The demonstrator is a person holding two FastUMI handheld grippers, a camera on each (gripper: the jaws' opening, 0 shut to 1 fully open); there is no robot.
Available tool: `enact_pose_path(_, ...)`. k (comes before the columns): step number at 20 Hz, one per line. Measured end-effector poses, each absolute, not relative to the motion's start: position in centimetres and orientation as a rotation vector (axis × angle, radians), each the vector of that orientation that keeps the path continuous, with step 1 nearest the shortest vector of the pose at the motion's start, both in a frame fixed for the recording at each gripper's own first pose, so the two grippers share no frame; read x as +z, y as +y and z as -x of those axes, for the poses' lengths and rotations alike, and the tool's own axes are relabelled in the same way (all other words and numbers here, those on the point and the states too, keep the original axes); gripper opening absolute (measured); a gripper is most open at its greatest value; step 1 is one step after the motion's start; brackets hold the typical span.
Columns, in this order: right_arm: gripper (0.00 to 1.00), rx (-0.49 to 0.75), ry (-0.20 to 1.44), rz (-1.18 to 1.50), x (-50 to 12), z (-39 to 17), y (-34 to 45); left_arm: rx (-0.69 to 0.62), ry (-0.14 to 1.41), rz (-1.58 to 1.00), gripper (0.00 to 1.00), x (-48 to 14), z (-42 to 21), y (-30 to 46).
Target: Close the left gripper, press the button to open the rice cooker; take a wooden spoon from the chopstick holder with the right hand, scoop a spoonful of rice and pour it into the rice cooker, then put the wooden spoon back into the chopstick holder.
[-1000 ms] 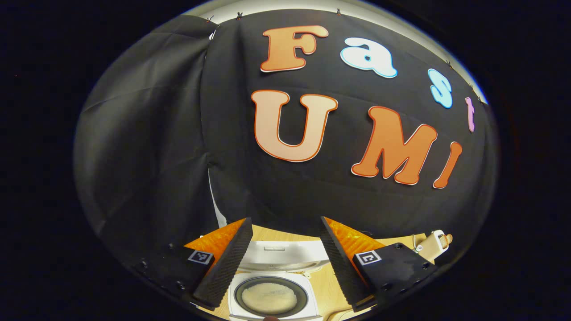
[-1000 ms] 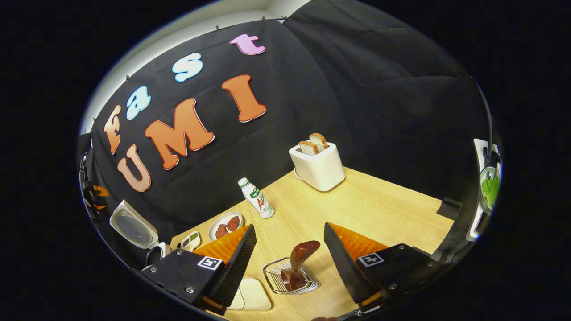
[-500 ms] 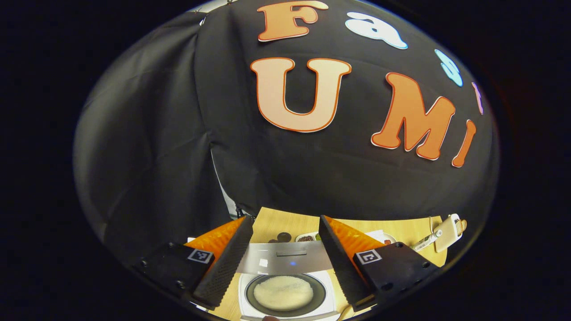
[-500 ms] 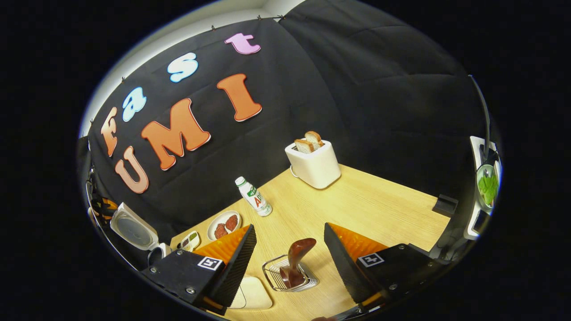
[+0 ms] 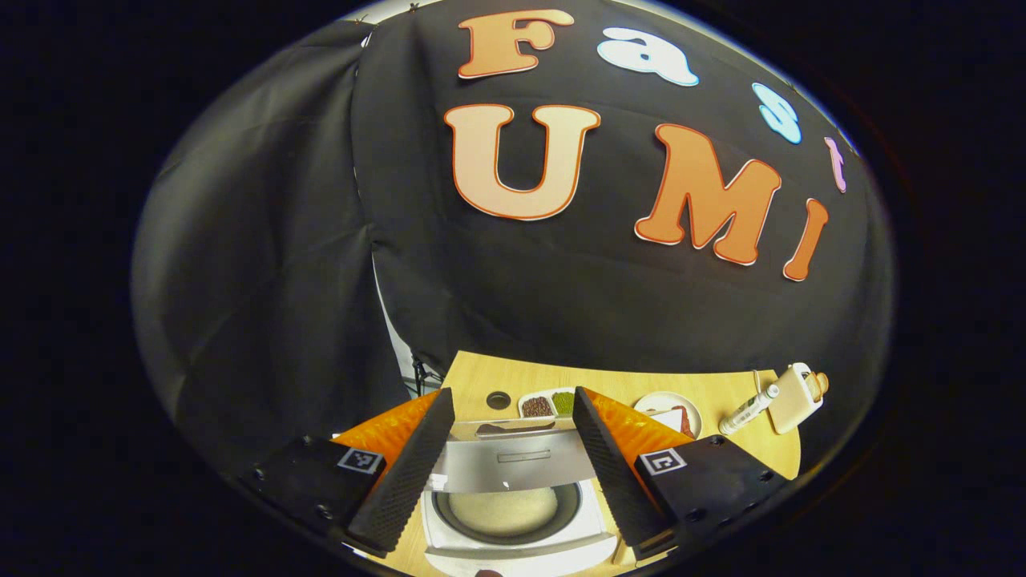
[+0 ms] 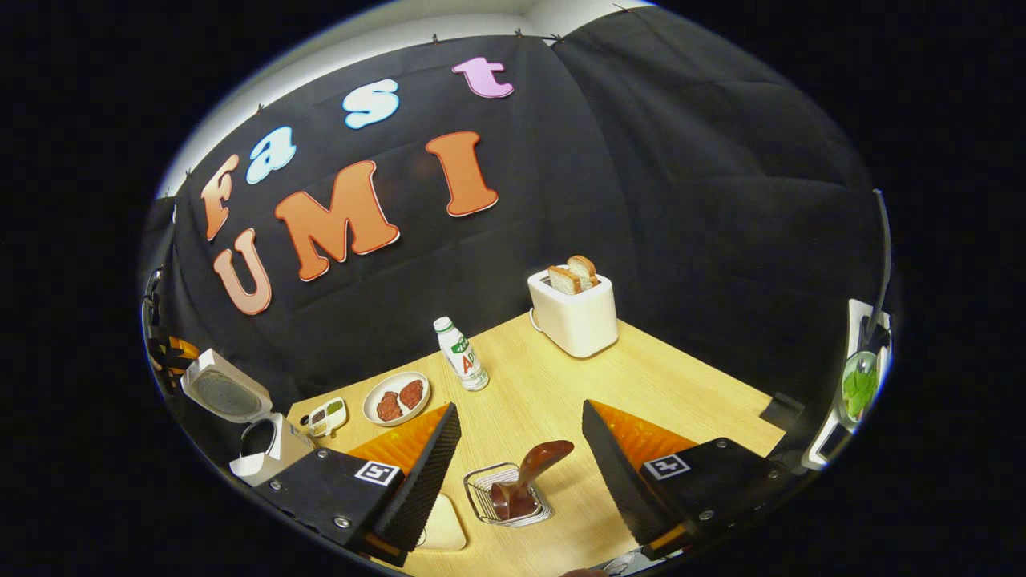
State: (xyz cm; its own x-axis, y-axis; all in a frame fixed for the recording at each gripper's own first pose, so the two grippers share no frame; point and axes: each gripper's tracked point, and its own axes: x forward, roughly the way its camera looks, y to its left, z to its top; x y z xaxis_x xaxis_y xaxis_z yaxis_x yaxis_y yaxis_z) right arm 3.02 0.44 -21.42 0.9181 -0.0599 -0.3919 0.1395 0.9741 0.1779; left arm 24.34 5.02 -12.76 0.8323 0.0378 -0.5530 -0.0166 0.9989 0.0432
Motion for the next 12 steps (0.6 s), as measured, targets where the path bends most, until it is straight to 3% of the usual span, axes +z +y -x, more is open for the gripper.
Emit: enact_pose_path(12,0.95,0.031,0.284,-0.019,-13.5,-1.6,4.2,0.044,0.702,0.059,1.0,-23.3,-15.6,4.9)
